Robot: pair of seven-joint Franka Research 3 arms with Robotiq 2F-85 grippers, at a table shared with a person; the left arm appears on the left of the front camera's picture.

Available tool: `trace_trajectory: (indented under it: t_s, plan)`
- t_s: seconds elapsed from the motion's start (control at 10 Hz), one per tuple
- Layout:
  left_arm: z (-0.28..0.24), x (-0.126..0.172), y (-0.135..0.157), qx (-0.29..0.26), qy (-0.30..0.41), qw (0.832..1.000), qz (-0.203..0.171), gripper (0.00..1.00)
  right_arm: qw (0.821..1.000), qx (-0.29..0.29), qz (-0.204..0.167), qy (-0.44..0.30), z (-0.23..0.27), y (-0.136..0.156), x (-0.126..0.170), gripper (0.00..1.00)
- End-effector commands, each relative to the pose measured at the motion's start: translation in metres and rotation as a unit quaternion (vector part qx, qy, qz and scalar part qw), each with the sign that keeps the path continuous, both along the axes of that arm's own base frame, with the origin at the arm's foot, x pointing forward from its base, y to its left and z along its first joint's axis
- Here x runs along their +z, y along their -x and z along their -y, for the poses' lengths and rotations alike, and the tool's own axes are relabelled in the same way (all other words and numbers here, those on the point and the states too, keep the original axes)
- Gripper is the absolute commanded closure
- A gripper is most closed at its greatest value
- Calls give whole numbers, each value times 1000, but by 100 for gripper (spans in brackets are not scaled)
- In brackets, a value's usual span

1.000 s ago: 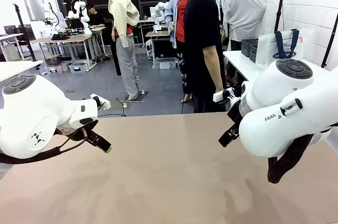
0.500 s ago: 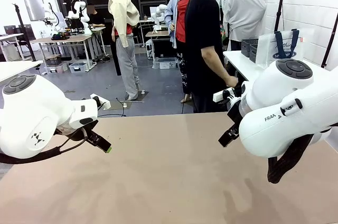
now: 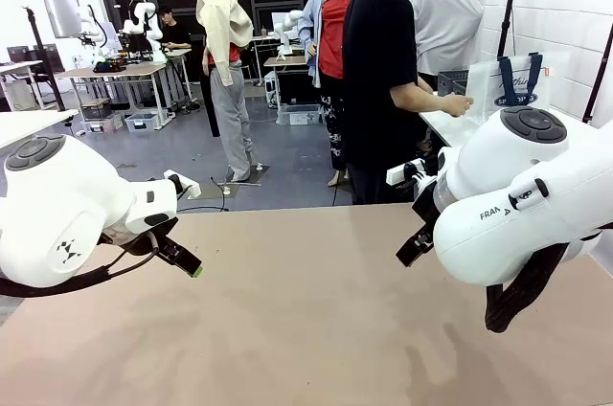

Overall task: Transfer purchased items from the store into the shopping bag.
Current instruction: Open the Reusable shopping bag in the center of the table.

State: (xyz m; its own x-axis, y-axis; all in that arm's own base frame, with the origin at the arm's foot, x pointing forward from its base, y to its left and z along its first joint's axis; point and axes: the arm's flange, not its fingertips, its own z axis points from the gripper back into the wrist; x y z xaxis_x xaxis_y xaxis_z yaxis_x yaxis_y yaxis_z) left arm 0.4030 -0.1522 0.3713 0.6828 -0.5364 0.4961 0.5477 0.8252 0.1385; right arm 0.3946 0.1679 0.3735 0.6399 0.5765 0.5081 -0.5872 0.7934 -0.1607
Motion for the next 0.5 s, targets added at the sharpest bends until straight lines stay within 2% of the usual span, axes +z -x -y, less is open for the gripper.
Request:
trace_trajectory:
  t_s: [0.0, 0.4]
  plan:
    - [-1, 0, 0, 1, 0, 1000, 0, 0, 1000, 0, 0, 0, 0, 0, 0, 0]
    - [-1, 0, 0, 1, 0, 1000, 0, 0, 1000, 0, 0, 0, 0, 0, 0, 0]
